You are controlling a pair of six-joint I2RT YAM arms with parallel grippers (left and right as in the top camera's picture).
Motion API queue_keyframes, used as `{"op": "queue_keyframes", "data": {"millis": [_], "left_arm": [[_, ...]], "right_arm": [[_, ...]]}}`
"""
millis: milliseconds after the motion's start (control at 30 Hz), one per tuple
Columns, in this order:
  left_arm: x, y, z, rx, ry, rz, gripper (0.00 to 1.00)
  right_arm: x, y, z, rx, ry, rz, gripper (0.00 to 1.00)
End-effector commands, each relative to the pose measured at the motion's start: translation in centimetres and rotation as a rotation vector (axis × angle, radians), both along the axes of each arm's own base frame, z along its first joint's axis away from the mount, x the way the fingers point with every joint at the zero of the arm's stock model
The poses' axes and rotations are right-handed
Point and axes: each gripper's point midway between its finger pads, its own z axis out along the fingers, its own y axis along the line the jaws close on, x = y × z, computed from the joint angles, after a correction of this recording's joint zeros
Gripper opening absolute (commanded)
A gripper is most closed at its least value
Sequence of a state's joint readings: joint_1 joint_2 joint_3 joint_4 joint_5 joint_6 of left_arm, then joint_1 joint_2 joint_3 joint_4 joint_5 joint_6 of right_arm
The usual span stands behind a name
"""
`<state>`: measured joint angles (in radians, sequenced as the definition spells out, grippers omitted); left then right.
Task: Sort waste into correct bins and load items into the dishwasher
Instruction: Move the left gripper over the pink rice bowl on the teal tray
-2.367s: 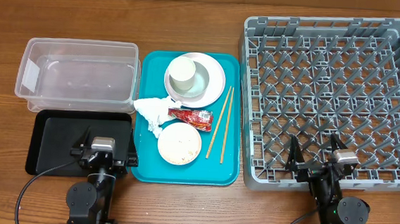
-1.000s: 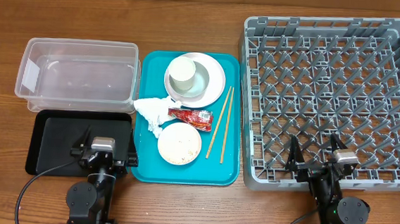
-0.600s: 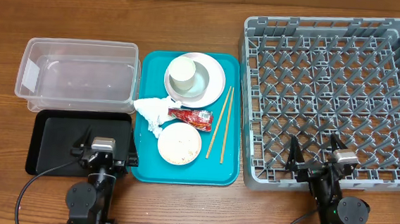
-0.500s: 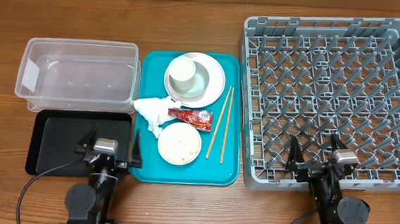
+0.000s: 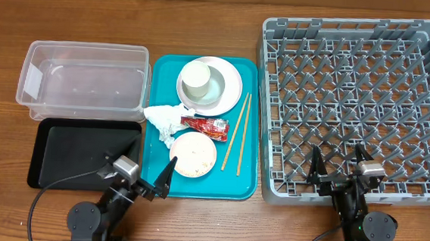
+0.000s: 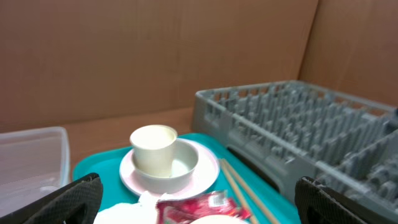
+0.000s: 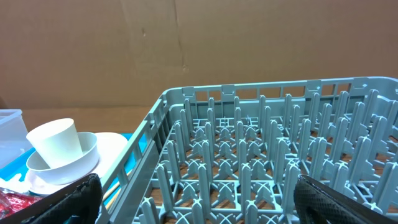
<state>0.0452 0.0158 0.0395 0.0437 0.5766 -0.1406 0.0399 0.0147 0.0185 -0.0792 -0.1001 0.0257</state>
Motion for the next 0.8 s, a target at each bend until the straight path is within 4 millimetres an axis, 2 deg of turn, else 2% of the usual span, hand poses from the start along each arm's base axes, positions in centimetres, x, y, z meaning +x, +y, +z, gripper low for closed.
{"op": "queue_keyframes", "data": {"millis": [0, 33, 100, 133, 233, 267, 367, 400, 600, 633, 700, 733, 767], "left_arm": [[-2.0, -0.8, 6.4, -0.061, -0.096, -0.053, 1.00], [-2.6, -0.5, 8.9, -0.062, -0.112, -0.034, 1.00], [-3.1, -0.5, 11.2, -0.045, -0.110, -0.029, 1.00], [-3.1, -0.6, 13.1, -0.028, -0.080, -0.032, 1.00], [-2.3, -1.3, 15.9, 0.023, 0.049, -0.085, 1.00], [-1.4, -1.6, 16.5, 0.047, 0.166, -0.107, 1.00], [0.0, -1.6, 16.3, 0.052, 0.426, -0.122, 1.00], [0.7, -2.0, 16.5, 0.028, 0.559, -0.161, 1.00], [2.1, -4.5, 16.8, -0.089, 0.781, -0.371, 1.00], [2.5, -4.8, 16.6, -0.109, 0.805, -0.404, 0.84], [3.4, -4.9, 15.4, -0.129, 0.860, -0.418, 0.34], [3.6, -5.0, 14.9, -0.135, 0.892, -0.421, 0.17], [3.8, -5.2, 14.1, -0.142, 0.933, -0.427, 0.04]], "right_arm": [[0.0, 0.0, -0.1, 0.001, -0.006, -0.001, 1.00], [0.0, 0.0, -0.1, 0.001, -0.006, -0.001, 1.00], [0.0, 0.0, -0.1, 0.001, -0.006, 0.000, 1.00], [0.0, 0.0, -0.1, 0.001, -0.006, 0.000, 1.00], [0.0, 0.0, -0.1, 0.001, -0.006, 0.000, 1.00], [0.0, 0.0, -0.1, 0.001, -0.006, 0.000, 1.00], [0.0, 0.0, -0.1, 0.001, -0.006, -0.001, 1.00], [0.0, 0.0, -0.1, 0.001, -0.006, -0.001, 1.00], [0.0, 0.0, -0.1, 0.001, -0.006, -0.001, 1.00], [0.0, 0.0, -0.1, 0.001, -0.006, 0.000, 1.00], [0.0, 0.0, -0.1, 0.001, -0.006, 0.000, 1.00], [0.0, 0.0, -0.1, 0.001, -0.006, -0.001, 1.00], [0.0, 0.0, -0.1, 0.001, -0.006, 0.000, 1.00]]}}
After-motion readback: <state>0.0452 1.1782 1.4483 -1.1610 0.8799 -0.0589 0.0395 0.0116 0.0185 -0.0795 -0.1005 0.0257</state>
